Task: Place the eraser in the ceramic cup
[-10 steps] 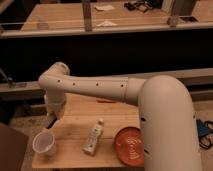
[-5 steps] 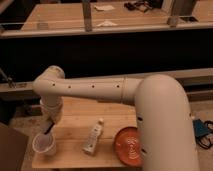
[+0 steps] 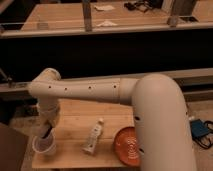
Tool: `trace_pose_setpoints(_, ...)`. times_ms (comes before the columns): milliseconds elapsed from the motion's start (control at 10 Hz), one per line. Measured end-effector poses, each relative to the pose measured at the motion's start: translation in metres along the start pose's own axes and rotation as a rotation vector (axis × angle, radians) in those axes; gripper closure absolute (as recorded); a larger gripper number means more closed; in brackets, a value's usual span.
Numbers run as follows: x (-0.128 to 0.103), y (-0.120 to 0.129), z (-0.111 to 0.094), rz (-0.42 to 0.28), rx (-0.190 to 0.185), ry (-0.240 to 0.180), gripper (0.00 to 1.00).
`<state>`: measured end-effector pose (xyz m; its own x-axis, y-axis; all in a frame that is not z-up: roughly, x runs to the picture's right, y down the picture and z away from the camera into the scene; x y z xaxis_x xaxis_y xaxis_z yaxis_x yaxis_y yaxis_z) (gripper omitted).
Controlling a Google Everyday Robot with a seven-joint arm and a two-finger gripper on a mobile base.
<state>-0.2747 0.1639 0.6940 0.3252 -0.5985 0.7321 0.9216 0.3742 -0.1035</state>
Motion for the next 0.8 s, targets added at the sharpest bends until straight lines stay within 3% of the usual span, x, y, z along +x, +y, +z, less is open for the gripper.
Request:
trace_pose_setpoints(500,-0.014,0.002,0.000,-0.032,-0.019,-0.007,0.98)
trace_pose_setpoints(800,-0.018,0.002,-0.001,-0.036,-0.022,-0.003,0.81)
